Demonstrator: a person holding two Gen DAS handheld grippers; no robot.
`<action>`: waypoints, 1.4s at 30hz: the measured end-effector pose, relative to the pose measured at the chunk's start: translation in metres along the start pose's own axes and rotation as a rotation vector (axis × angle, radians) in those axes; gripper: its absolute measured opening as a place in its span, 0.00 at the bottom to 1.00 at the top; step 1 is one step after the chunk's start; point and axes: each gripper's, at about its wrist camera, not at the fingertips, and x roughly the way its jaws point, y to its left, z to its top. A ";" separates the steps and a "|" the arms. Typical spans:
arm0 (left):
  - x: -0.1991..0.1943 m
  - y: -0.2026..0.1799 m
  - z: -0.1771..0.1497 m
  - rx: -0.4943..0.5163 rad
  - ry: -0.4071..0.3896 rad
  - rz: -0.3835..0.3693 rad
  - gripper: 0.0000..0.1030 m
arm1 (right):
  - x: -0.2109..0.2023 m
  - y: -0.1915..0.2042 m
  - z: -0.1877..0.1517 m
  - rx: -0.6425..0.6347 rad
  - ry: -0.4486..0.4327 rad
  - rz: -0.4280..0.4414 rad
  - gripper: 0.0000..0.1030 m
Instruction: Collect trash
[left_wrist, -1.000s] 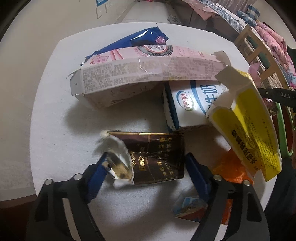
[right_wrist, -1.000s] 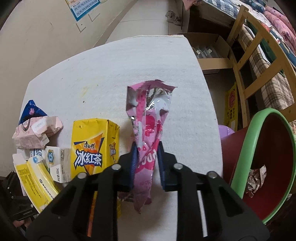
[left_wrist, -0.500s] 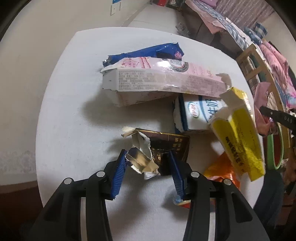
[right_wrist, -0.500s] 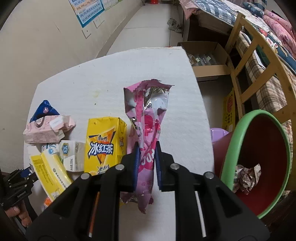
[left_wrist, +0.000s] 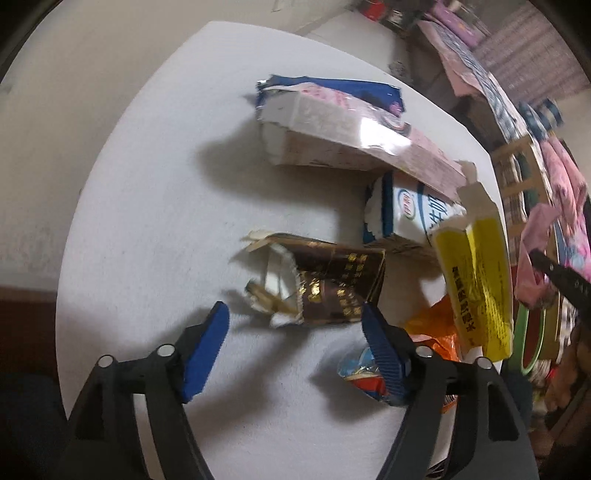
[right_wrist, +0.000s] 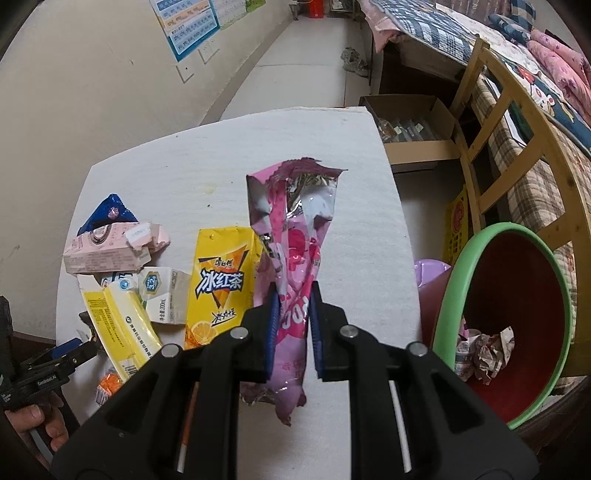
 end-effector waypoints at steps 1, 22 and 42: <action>0.000 0.003 -0.002 -0.024 0.000 -0.004 0.71 | 0.001 0.001 0.001 -0.001 0.000 0.002 0.16; 0.028 -0.020 0.014 -0.157 0.001 -0.101 0.15 | 0.015 0.007 0.000 -0.026 0.020 0.010 0.16; -0.067 -0.028 0.014 0.081 -0.197 0.029 0.07 | -0.038 0.018 -0.009 -0.038 -0.074 0.048 0.16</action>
